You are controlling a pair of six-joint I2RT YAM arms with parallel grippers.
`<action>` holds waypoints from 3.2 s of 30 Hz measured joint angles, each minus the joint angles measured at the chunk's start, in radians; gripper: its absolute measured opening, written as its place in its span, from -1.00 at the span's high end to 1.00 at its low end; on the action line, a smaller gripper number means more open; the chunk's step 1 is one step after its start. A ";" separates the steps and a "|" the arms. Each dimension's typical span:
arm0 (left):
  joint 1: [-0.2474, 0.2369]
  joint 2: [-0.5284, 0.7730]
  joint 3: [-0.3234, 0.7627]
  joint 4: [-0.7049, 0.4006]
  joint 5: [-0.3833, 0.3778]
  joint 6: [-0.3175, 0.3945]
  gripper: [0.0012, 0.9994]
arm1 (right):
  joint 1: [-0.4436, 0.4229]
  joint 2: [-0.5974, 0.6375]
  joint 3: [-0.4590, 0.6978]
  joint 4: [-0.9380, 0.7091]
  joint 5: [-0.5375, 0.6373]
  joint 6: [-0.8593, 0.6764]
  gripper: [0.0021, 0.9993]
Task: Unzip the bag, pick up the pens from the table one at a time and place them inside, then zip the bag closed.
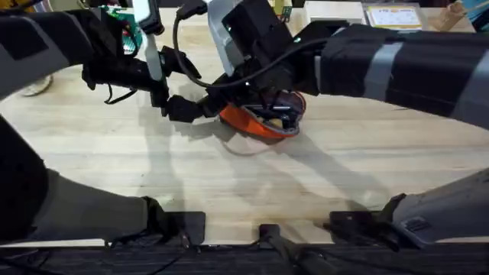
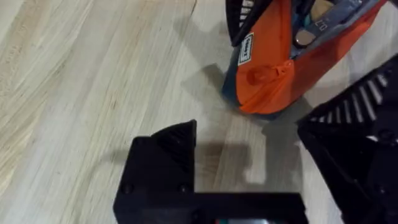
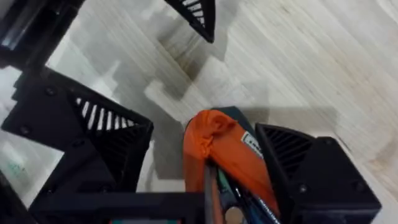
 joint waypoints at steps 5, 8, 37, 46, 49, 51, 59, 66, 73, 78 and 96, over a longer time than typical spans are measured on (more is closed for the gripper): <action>0.002 0.000 0.000 0.000 0.000 0.000 -0.99 | 0.000 0.021 0.000 0.010 0.042 0.038 -1.00; 0.002 0.000 0.000 0.000 0.000 0.001 -0.99 | -0.002 0.036 0.000 0.016 0.056 0.050 -1.00; 0.003 0.000 0.000 -0.014 0.000 0.003 -0.99 | -0.002 0.050 0.000 0.023 0.063 0.066 0.94; 0.003 0.000 0.000 -0.035 0.001 0.004 -0.99 | -0.002 -0.053 0.000 0.019 0.064 0.065 0.94; 0.003 0.000 0.000 -0.035 0.015 0.004 -0.99 | -0.002 -0.067 0.000 0.019 0.064 0.065 0.94; 0.003 0.000 0.000 -0.035 0.030 0.004 -0.99 | -0.002 -0.067 0.000 0.017 0.064 0.066 0.94; 0.003 0.000 0.000 -0.035 0.051 0.004 -0.99 | -0.002 -0.067 0.000 0.017 0.064 0.065 0.94; -0.008 0.024 0.001 -0.049 0.054 0.004 -0.99 | -0.002 -0.067 0.000 0.017 0.064 0.065 0.94; -0.017 0.140 0.001 -0.041 0.131 0.003 -0.99 | -0.002 -0.127 0.000 0.018 0.064 0.065 0.95; -0.017 0.164 0.001 -0.033 0.185 0.003 -0.99 | -0.002 -0.149 0.001 0.018 0.064 0.065 0.94; -0.017 0.182 0.003 -0.039 0.194 0.004 -0.99 | -0.002 -0.149 0.002 -0.093 0.065 0.065 -0.99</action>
